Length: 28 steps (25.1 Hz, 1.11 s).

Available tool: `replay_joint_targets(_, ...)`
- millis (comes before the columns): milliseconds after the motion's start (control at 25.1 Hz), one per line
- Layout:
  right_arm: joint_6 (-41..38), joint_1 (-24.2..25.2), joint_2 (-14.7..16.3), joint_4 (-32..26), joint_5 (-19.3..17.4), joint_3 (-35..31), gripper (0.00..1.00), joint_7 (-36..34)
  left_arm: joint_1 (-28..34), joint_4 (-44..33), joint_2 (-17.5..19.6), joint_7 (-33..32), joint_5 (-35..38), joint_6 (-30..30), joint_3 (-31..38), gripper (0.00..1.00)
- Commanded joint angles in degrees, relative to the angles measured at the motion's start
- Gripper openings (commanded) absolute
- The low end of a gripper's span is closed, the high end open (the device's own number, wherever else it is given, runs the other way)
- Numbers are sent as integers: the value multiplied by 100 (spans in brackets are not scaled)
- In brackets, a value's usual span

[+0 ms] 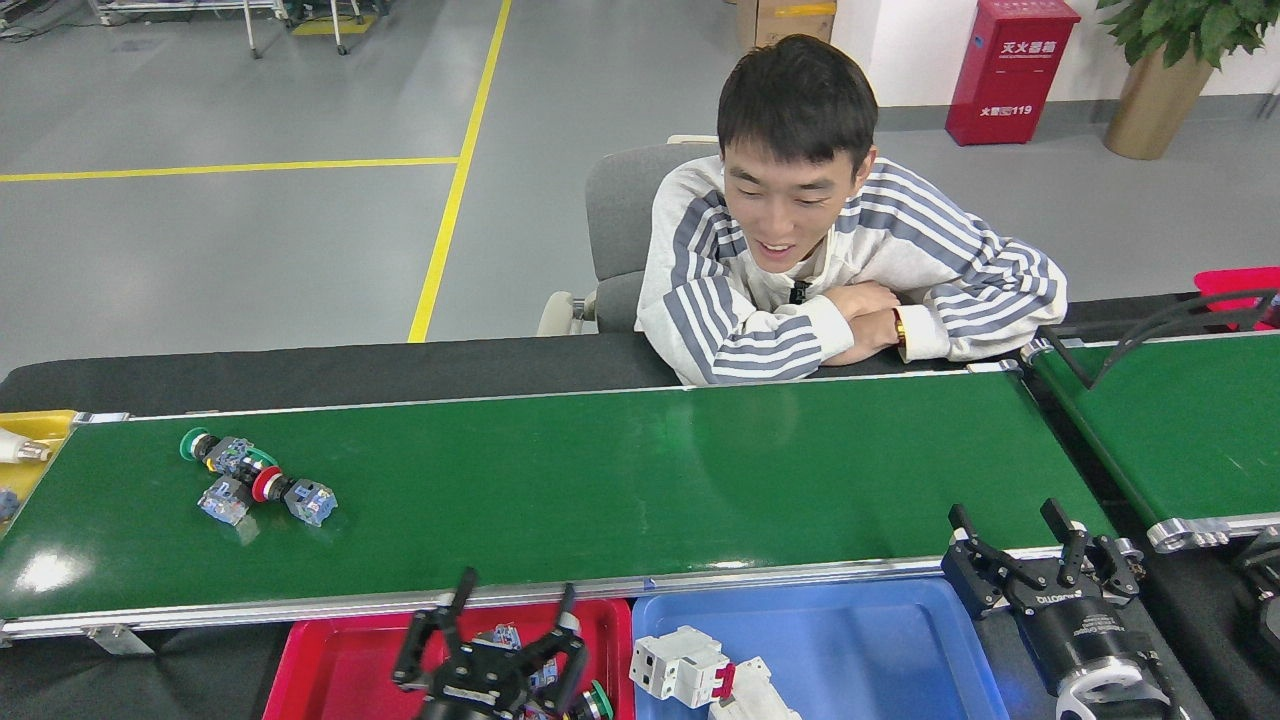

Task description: Pick switch part from conveyor to tray

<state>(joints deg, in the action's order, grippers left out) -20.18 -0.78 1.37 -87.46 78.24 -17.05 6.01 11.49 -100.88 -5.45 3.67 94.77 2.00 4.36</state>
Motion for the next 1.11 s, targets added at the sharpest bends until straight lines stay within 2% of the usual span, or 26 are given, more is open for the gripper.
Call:
replay_joint_targets(0,-21,-10,74,-78,-19,-18,99,-100,-24,-64,132,37,-47,442,698,100)
replay_joint_targets(80,-21,43,74,-78,-19,-18,99,-144,37,-20,334,28,-108,679,1084,100)
replay_joint_targets(239,-48,60,74,-96,-19,0,99,-162,-191,498,606,-33,-293,714,1172,100)
replay_joint_targets(478,-338,78,30,-96,-28,0,99,-162,-1677,1633,879,-1009,-407,679,1208,99)
replay_joint_targets(637,-338,104,-22,-96,-28,0,99,-162,-2537,2836,1169,-1105,-407,591,1330,100)
replay_joint_targets(796,-347,166,-22,-105,-28,0,99,-162,-3083,3724,1459,-1105,-416,503,1375,99)
replay_joint_targets(955,-373,148,-31,-105,-28,132,99,-162,-3346,4384,1784,-1097,-416,336,1585,99)
replay_joint_targets(1074,-373,157,-22,-105,-28,343,99,-162,-3434,4841,2039,-1079,-416,81,1779,92)
